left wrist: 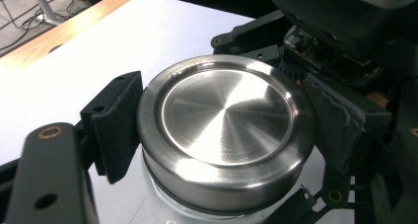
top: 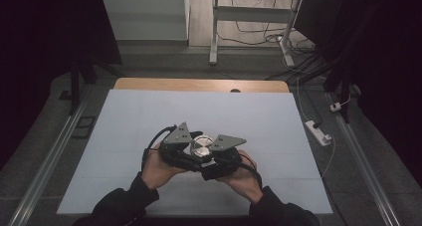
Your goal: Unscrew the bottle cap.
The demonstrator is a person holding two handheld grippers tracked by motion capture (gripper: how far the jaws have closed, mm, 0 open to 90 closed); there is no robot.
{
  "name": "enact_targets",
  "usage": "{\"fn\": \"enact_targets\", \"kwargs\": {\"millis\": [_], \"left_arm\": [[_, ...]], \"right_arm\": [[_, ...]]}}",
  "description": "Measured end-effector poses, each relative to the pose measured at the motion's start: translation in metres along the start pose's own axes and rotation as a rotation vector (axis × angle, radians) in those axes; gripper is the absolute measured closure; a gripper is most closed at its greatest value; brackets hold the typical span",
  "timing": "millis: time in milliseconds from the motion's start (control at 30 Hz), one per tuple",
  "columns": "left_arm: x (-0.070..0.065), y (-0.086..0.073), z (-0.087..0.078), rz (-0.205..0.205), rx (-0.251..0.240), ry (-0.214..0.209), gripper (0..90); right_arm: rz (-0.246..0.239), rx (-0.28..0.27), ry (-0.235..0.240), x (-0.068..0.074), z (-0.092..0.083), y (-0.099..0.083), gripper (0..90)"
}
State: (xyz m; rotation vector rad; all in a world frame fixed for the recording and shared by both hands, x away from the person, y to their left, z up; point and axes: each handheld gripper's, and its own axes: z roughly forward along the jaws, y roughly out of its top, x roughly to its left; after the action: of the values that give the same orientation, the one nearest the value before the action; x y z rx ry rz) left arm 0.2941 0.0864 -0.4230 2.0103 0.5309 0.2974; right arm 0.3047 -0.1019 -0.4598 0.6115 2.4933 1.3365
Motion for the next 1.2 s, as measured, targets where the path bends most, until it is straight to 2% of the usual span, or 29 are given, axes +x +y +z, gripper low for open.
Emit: {"fn": "enact_targets", "kwargs": {"millis": [67, 100, 200, 433, 700, 933, 1200], "left_arm": [[0.000, 0.001, -0.004, -0.021, -0.026, 0.003, 20.7], [-0.001, 0.002, -0.005, -0.016, -0.025, 0.027, 20.7], [-0.001, 0.003, -0.007, -0.012, -0.024, 0.016, 20.7], [0.001, 0.003, -0.011, 0.001, -0.014, 0.014, 20.6], [0.003, 0.002, -0.019, -0.002, -0.022, -0.013, 20.6], [0.000, 0.002, -0.027, 0.010, -0.029, -0.041, 20.6], [-0.006, -0.002, -0.029, 0.025, -0.028, -0.069, 20.6]], "right_arm": [[-0.002, 0.012, -0.019, 0.000, 0.002, -0.001, 15.0], [-0.002, 0.018, -0.028, 0.000, 0.003, -0.002, 15.0], [0.020, 0.010, -0.021, -0.003, 0.004, -0.003, 15.0], [0.025, -0.007, -0.017, -0.007, 0.000, -0.002, 15.0], [0.023, -0.014, -0.007, -0.015, -0.004, -0.003, 15.0], [0.029, -0.018, 0.005, -0.022, -0.007, -0.003, 15.0], [0.022, -0.009, -0.017, -0.030, -0.009, -0.005, 15.0]]}}
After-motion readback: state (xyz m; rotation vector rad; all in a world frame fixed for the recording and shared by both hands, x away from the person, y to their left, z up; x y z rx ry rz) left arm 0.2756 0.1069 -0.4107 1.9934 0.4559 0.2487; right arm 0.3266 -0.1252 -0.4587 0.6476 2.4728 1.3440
